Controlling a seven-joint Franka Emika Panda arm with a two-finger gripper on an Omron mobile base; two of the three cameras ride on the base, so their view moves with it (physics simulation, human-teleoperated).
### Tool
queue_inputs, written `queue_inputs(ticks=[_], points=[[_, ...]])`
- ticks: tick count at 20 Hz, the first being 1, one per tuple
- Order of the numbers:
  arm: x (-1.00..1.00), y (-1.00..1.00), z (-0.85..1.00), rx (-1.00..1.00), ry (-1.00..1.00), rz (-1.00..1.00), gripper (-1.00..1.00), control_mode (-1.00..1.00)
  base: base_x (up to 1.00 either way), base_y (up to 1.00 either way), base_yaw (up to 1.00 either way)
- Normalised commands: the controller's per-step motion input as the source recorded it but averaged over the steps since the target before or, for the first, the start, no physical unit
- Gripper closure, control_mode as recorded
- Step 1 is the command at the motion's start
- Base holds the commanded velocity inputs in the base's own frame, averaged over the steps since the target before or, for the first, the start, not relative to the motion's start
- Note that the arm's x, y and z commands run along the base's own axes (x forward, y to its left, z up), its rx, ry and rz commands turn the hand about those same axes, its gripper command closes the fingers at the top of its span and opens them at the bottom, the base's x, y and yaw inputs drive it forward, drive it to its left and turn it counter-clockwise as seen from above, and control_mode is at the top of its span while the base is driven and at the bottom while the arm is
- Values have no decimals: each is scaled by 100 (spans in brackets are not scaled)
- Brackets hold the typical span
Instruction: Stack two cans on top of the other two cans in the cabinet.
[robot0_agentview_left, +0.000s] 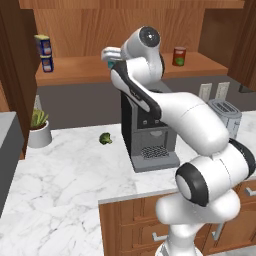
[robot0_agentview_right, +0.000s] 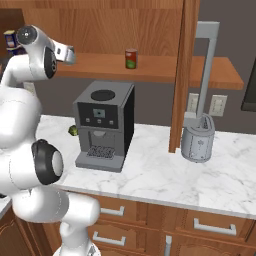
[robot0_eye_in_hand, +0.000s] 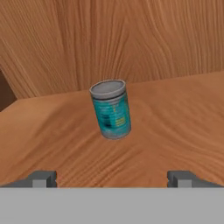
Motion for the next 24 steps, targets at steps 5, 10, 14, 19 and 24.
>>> queue_inputs(ticks=[5, 10, 14, 19, 24], points=[[35, 0, 0, 0, 0, 6, -100, -100, 0, 0, 0], [32, 0, -1, -6, 2, 1, -100, -100, 0, 0, 0], [31, 2, -4, -11, 4, 0, -100, -100, 0, 0, 0], [31, 6, -3, -8, 6, 0, -100, -100, 0, 0, 0], [25, 2, -5, -5, 6, 0, -100, -100, 0, 0, 0]])
